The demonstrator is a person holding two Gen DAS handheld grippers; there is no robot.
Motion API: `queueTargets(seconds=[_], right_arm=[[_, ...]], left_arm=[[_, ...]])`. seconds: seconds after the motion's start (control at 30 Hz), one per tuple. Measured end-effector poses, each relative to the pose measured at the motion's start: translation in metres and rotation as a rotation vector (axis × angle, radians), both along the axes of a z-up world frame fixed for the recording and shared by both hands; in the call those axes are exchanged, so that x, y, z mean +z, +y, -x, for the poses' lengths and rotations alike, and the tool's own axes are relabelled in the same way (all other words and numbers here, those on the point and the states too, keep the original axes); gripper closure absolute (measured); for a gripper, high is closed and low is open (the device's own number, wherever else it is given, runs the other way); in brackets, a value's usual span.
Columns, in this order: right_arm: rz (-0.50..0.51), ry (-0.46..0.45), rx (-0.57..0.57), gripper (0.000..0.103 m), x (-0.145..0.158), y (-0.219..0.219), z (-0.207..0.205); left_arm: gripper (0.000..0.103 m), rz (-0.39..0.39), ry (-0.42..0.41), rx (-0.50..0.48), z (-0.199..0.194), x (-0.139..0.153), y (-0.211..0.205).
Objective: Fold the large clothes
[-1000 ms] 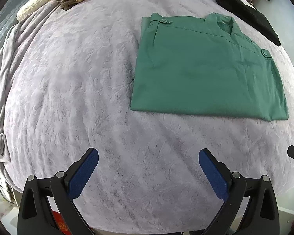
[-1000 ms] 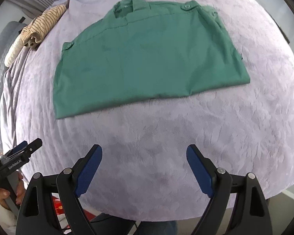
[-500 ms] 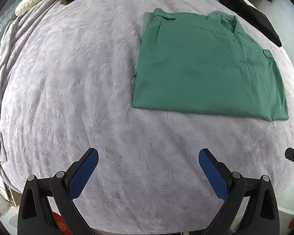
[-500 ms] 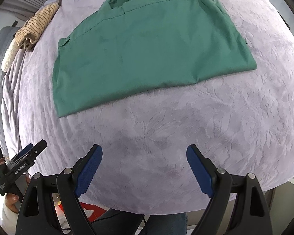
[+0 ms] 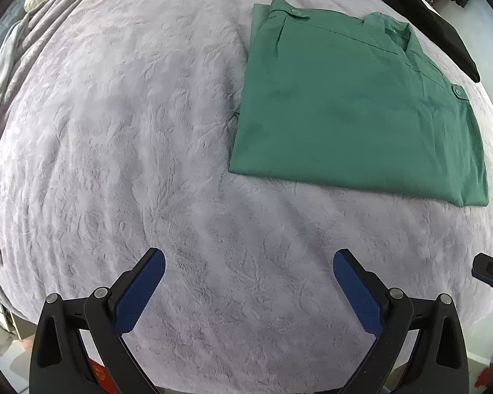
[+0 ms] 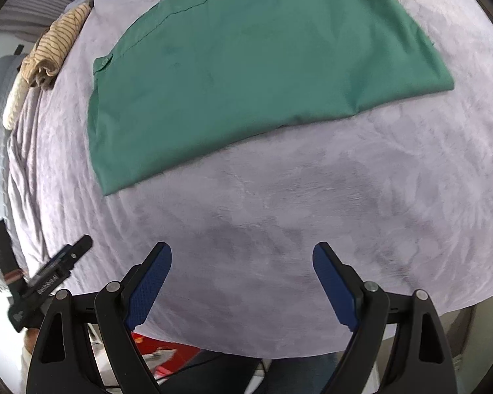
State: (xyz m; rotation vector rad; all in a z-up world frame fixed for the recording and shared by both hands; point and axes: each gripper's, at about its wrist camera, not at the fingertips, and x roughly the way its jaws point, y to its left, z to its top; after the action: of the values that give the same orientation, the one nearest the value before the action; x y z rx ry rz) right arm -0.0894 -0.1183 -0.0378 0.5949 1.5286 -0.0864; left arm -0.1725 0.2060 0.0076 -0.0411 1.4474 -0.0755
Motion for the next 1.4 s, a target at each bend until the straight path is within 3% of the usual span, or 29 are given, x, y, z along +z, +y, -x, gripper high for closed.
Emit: queueTargets(seconds=[0.27,0.47,0.67,0.83,0.87,0.9,0.93,1.23,1.4], right_arm=[[-0.177,-0.030,-0.061,0.013,-0.028,0.024,-0.023],[-0.430,-0.062,-0.175,0.013,-0.071,0.049,-0.048],[-0.577,-0.131,-0.248,0.013,-0.110,0.072,-0.079],[-0.633,-0.155,-0.355,0.014,-0.129,0.072,-0.091],[-0.647,-0.158,-0.373,0.018,-0.129,0.071,-0.093],[-0.660,-0.155,-0.385,0.049,-0.130,0.071,-0.094],[-0.649,-0.132,-0.384,0.096,-0.130,0.071,-0.097],[-0.690,-0.310,-0.270,0.097,-0.063,0.056,-0.121],[-0.686,-0.296,-0.235,0.097,-0.060,0.054,-0.120]], left_arm=[[0.000,0.008,0.004,0.007,-0.015,-0.010,0.013],[0.000,0.034,0.005,0.030,-0.029,-0.018,0.027],[0.000,0.148,0.018,0.067,-0.042,-0.030,0.040],[0.001,0.295,0.038,0.102,-0.055,-0.042,0.046],[0.001,0.315,0.042,0.105,-0.057,-0.044,0.047],[0.001,0.337,0.046,0.108,-0.061,-0.046,0.048],[0.001,0.364,0.052,0.111,-0.065,-0.048,0.048],[0.000,0.689,0.070,0.128,-0.136,-0.064,0.038],[0.002,0.747,0.115,0.114,-0.176,-0.084,0.006]])
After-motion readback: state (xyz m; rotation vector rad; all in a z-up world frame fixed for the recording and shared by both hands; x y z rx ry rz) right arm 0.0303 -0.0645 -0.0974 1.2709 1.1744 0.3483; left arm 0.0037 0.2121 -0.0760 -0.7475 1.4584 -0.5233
